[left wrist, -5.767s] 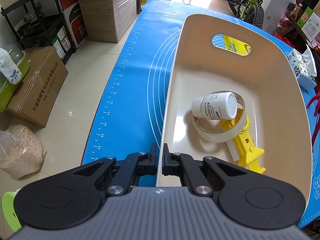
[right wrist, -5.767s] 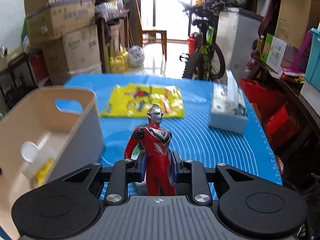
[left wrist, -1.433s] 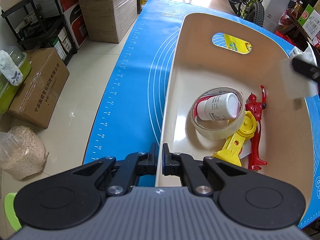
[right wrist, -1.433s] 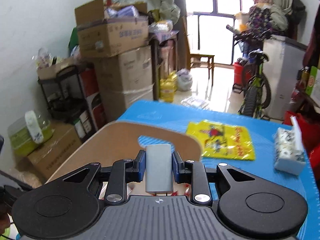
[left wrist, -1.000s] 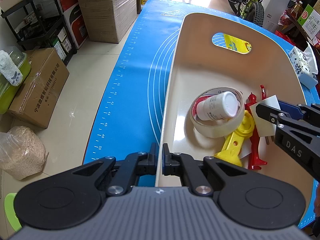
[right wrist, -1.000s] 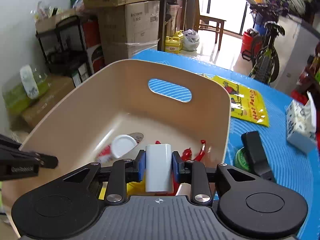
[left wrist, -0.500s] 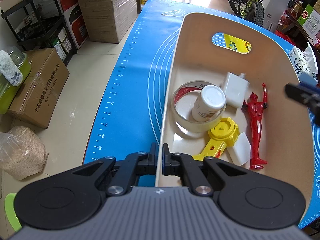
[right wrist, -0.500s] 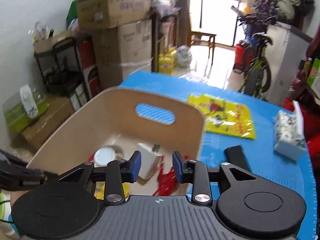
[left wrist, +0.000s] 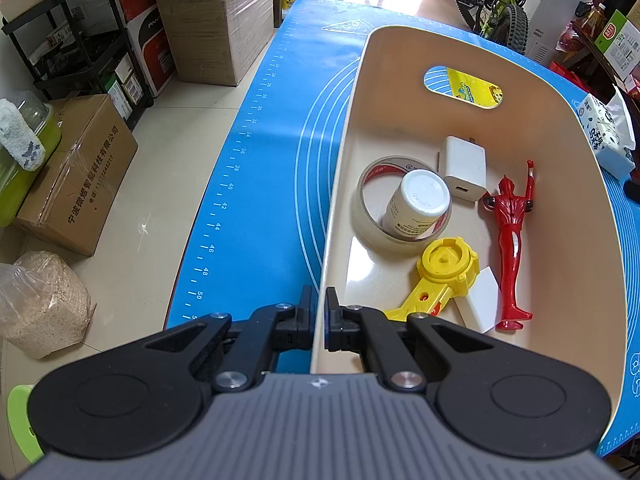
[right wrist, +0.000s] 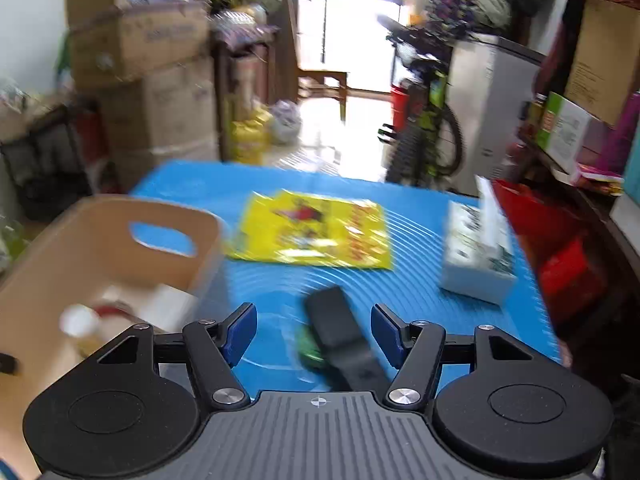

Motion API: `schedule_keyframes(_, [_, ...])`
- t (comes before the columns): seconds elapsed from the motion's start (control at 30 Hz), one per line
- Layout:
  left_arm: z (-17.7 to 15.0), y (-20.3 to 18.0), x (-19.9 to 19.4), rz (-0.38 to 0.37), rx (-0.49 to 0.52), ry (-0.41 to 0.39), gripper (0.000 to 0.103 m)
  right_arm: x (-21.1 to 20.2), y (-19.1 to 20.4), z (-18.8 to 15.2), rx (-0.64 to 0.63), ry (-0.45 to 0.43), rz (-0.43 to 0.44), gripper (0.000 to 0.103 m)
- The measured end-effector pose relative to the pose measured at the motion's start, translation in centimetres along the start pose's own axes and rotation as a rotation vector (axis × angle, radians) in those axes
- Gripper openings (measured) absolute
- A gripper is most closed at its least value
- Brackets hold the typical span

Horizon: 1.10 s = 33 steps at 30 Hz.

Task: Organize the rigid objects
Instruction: 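Grasp the black remote control with the right tool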

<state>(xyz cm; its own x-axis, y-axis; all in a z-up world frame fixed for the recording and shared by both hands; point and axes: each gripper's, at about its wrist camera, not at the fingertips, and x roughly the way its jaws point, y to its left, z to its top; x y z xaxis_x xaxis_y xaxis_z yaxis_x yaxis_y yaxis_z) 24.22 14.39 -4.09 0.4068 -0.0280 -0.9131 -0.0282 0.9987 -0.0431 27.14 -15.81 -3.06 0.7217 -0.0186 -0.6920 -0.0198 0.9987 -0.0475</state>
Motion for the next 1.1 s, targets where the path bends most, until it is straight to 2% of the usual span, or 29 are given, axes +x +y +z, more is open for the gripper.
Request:
schedule_keyframes(0.2, [0.0,0.0,0.0,-0.002,-0.001,0.001,0.005,3.8,-1.5,-2.3,-0.047,0.116,-0.002,0.07])
schedule_keyframes(0.5, [0.0,0.0,0.0,0.0,0.0,0.001,0.005,7.1,-1.9,-3.5,-0.138,0.182,-0.018,0.07])
schedule_keyframes(0.87, [0.0,-0.1,0.0,0.001,0.001,0.001,0.005,8.7,-2.8,-3.2,-0.122,0.169,0.094,0.07])
schedule_keyframes(1.1, [0.0,-0.1,0.1,0.005,0.003,0.002,0.006,9.3,-3.9,-3.7,-0.111,0.118,0.164,0.07])
